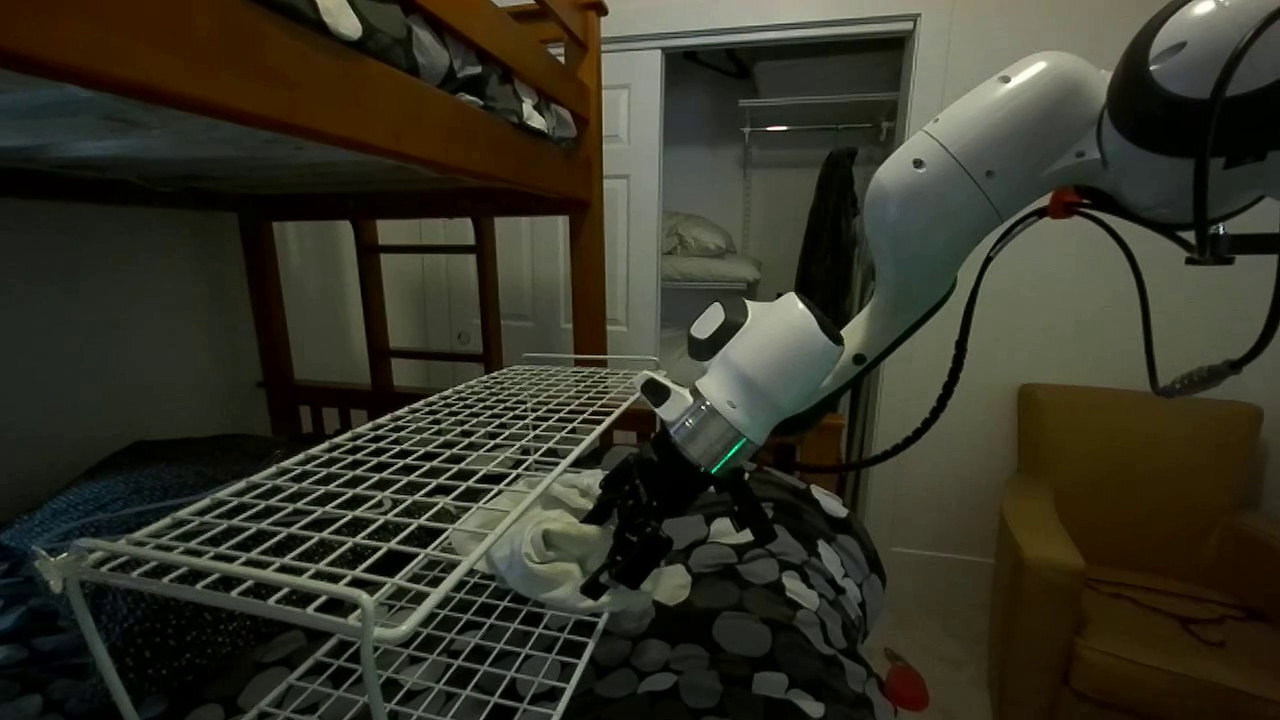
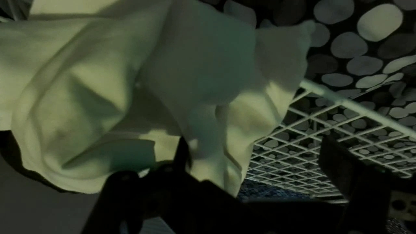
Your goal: Fold the sheet on the bed then put it on the bottom shelf
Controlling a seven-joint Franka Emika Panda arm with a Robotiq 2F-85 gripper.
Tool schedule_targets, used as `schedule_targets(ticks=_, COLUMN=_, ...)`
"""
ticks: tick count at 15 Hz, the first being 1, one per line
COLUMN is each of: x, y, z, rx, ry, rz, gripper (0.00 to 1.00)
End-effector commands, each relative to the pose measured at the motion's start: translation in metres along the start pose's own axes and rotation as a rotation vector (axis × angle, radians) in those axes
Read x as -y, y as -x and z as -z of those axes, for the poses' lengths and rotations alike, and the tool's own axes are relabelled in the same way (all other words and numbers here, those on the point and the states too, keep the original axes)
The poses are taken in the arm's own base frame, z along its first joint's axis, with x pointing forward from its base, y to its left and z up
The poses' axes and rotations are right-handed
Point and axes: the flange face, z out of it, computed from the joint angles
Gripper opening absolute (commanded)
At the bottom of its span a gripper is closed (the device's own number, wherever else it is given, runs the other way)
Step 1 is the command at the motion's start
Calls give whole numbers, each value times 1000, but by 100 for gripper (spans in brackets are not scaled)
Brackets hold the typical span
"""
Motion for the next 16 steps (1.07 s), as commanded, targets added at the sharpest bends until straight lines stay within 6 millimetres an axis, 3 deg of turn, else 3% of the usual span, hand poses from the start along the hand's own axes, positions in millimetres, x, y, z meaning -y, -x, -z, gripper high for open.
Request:
schedule_targets(ticks=1, x=6, y=8, z=15, rx=19, ry=-40, rz=40, gripper=100)
schedule_targets(ticks=10, x=23, y=-9, z=53, rx=81, ry=70, rz=-10, gripper=100)
schedule_targets(ticks=12, x=21, y=-16, z=70, rx=72, ry=138, rz=-67, gripper=100)
schedule_targets(ticks=16, x=25, y=-13, z=83, rx=89, ry=240, rz=-182, gripper=100)
